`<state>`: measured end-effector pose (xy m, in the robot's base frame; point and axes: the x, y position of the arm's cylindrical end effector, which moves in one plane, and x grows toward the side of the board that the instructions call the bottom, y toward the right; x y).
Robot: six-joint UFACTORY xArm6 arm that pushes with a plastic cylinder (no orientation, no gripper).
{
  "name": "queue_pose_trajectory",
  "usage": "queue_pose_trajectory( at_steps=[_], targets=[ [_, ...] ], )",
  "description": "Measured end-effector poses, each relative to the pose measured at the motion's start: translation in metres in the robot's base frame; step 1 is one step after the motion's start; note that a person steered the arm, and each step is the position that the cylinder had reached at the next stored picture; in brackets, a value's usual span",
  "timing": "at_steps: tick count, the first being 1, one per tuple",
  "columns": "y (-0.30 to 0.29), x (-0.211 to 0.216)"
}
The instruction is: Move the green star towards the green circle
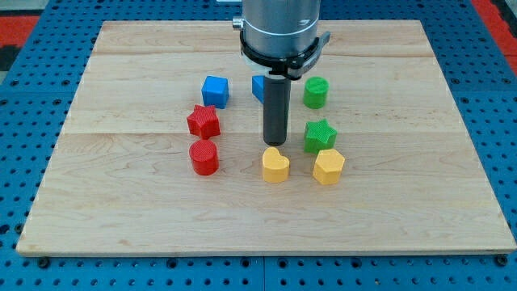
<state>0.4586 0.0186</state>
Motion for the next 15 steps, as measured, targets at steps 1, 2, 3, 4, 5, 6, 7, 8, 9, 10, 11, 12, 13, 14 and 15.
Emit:
queue_pose_trajectory(
  at_steps=[1, 2, 3, 4, 5, 6, 7, 8, 9, 10, 11, 12, 13, 14, 15],
  targets=[
    [0.006, 0.0],
    [0.006, 0.0],
    [0.012, 0.0],
    [0.029, 0.0],
    [0.05, 0.0],
    [0.069, 0.0],
    [0.088, 0.0],
    [0.107, 0.004],
    [0.125, 0.006],
    [0.135, 0.018],
    [0.155, 0.044],
    [0.175, 0.06],
    [0.184, 0.054],
    [0.192, 0.037],
    [0.194, 0.013]
  ],
)
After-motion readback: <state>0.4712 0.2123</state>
